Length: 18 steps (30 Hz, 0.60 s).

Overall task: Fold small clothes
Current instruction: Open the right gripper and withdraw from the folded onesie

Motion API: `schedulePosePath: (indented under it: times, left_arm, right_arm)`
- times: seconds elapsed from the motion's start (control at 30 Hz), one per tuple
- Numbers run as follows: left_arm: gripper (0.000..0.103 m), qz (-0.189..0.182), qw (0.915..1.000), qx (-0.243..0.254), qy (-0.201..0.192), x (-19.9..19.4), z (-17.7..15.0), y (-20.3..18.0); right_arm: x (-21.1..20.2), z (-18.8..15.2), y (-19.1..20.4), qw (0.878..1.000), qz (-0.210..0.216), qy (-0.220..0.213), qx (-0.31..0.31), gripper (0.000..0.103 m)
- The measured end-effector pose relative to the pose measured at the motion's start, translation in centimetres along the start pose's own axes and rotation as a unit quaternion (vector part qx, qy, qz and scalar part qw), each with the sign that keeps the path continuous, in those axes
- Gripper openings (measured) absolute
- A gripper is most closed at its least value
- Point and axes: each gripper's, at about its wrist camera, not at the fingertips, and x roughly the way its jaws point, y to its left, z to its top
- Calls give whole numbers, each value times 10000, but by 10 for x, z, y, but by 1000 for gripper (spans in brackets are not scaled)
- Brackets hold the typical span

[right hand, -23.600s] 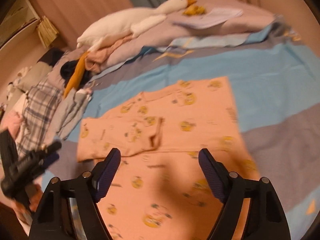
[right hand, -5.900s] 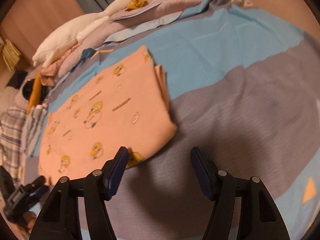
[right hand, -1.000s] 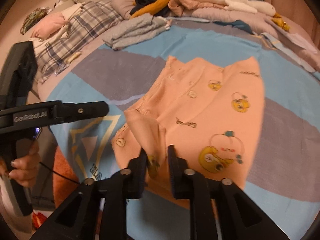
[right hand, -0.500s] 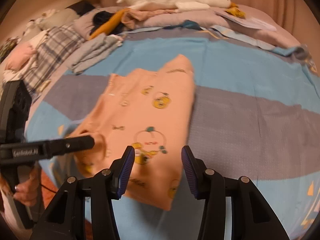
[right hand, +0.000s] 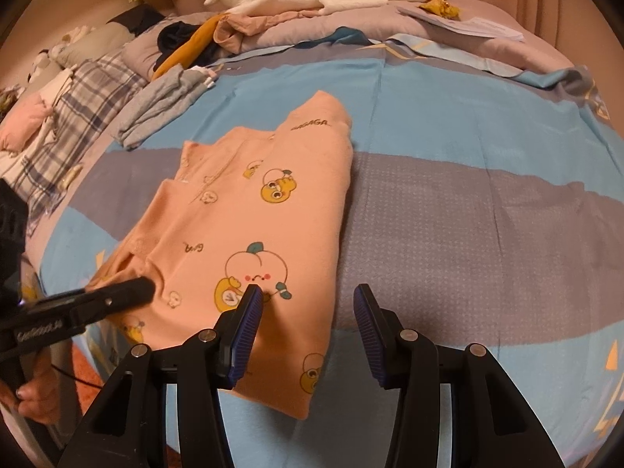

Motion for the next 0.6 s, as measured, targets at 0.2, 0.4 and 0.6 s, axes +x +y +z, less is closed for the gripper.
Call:
schedulePosePath:
  times: [0.2,0.4,0.6]
  left_arm:
    - [19,117,9999,9,102,3,1,5]
    - [58,297,9990,49,-327,-8,18,6]
    - [74,192,9995,-148,-215,15,40,17]
  right_arm:
    - [8,5,-8,9998,-26,82,168,48]
    - [14,14,-10,9996,7,76,254,56]
    - [23,20,-9,9991,166,124,358,70]
